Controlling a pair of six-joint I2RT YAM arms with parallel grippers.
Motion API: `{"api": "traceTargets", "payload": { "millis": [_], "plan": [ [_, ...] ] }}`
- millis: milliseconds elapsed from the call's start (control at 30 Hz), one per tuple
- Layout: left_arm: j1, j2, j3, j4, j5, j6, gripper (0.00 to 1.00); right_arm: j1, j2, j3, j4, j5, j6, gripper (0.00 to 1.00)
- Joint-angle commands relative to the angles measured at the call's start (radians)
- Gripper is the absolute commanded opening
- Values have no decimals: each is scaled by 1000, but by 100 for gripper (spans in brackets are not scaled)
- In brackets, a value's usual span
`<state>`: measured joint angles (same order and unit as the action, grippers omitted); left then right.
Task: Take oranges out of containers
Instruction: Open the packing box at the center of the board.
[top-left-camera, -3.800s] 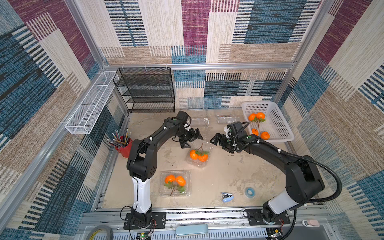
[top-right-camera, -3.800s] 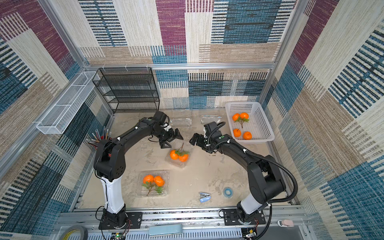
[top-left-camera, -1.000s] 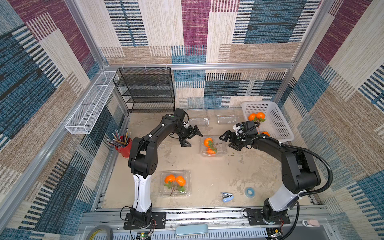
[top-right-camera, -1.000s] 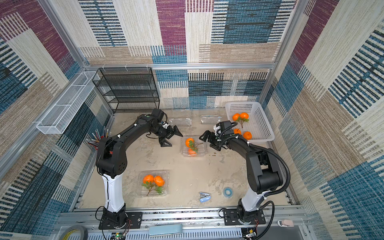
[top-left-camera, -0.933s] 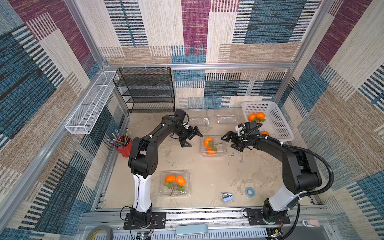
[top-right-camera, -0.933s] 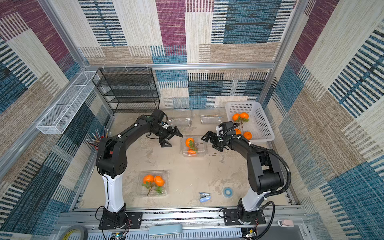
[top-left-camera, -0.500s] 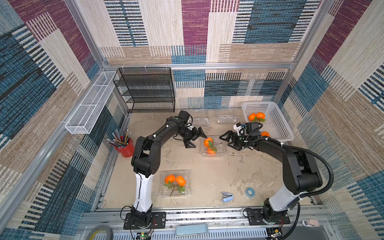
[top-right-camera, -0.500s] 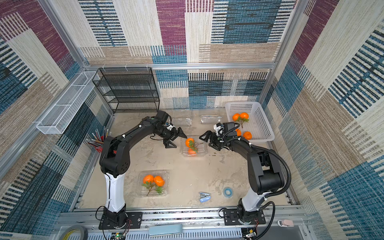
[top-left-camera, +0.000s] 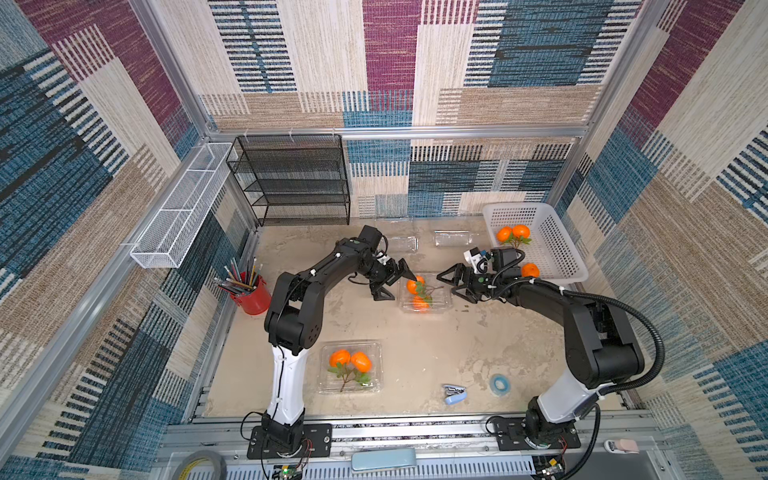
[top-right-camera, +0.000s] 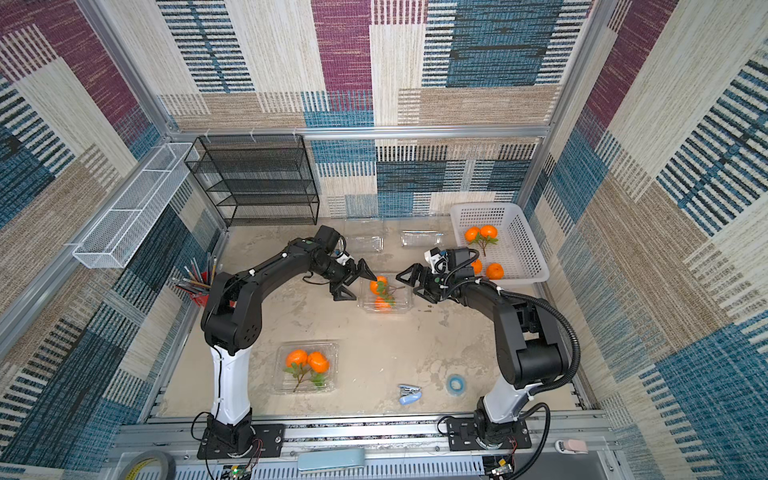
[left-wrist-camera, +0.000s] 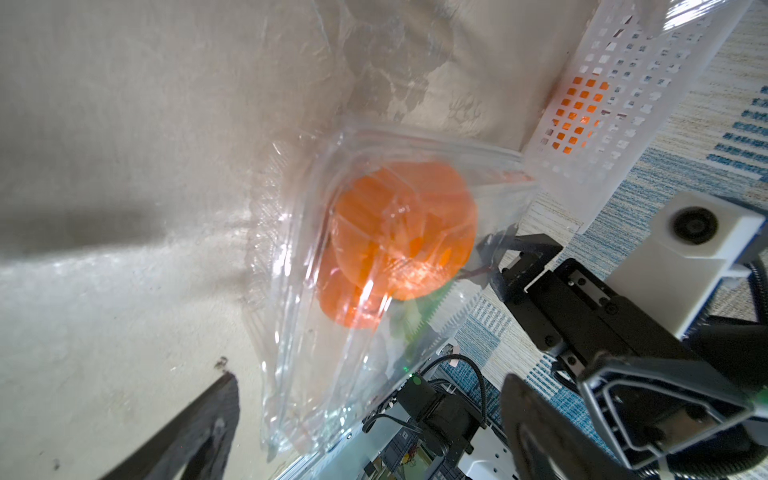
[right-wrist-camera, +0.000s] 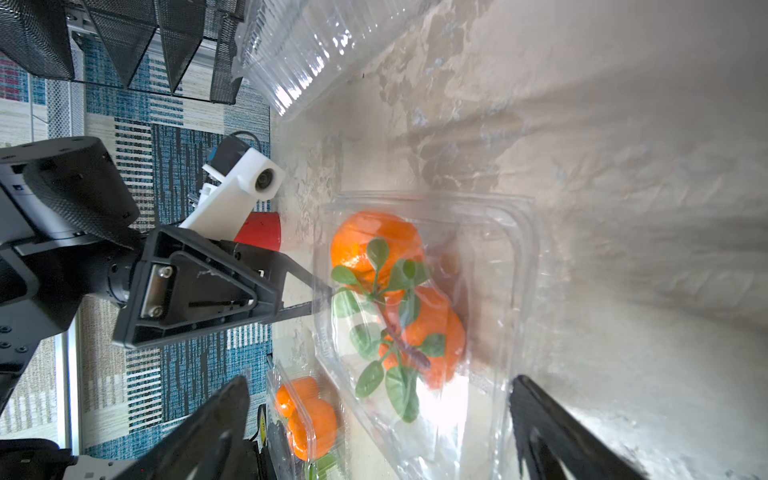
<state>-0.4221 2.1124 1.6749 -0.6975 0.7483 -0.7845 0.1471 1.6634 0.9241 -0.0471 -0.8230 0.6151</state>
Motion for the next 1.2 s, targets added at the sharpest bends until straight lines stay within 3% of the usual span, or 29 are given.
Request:
{"api": "traceTargets", "payload": {
  "millis": [0,600,900,1167],
  "plan": [
    [-2,-11,-12,52,32,-31,99,2,-16,-12,75,-48,30,99],
    [2,9,-56,203,81,-145,99,13,-35,-67,234,-163,160,97],
    [10,11,-59,225,88,-166,99,15,2,-107,378,-247,326,88],
    [32,-2,-82,237,97,-171,99,15,-1,-131,434,-268,391,79]
  ]
}}
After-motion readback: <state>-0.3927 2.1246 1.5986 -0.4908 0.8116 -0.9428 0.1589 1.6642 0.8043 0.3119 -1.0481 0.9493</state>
